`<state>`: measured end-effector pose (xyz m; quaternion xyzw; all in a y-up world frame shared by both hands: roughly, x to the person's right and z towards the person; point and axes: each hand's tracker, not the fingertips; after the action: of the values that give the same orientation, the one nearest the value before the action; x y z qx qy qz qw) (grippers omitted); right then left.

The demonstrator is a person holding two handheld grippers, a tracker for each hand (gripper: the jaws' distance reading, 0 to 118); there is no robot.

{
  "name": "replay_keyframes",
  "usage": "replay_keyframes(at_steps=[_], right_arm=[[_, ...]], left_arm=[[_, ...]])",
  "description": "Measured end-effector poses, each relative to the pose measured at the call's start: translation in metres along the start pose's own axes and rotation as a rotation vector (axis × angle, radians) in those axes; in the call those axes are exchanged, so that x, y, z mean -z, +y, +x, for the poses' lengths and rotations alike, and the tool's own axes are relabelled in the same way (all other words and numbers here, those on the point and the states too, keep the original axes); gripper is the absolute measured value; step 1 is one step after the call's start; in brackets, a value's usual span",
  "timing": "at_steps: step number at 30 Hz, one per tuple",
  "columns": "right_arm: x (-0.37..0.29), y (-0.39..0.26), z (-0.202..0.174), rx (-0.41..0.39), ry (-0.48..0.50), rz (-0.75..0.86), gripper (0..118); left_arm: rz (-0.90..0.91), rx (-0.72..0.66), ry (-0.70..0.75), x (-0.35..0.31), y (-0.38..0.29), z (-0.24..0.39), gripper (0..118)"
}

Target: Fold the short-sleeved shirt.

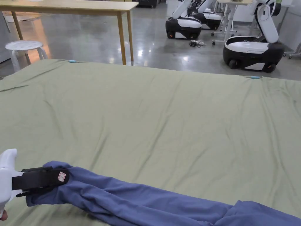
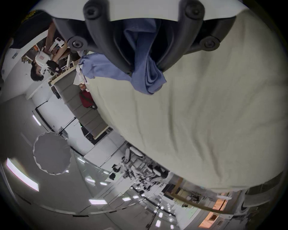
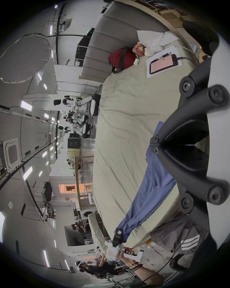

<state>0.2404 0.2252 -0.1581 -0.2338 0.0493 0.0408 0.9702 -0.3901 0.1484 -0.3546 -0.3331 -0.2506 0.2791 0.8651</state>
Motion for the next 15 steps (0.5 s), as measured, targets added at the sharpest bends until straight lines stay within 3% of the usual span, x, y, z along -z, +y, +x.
replay_keyframes(at_steps=[4, 7, 9, 15], right_arm=[[0.003, -0.002, -0.002, -0.003, 0.003, -0.007, 0], [0.003, -0.003, -0.003, -0.004, 0.012, -0.009, 0], [0.002, -0.005, -0.003, -0.004, 0.012, -0.006, 0], [-0.006, -0.008, 0.006, 0.013, 0.001, 0.002, 0]], left_arm=[[0.004, -0.002, -0.019, 0.004, -0.002, 0.057, 13], [-0.036, -0.02, 0.072, 0.023, -0.007, 0.086, 13], [-0.064, 0.029, 0.051, 0.04, -0.014, 0.097, 13], [-0.174, -0.02, 0.016, 0.104, -0.042, 0.11, 13]])
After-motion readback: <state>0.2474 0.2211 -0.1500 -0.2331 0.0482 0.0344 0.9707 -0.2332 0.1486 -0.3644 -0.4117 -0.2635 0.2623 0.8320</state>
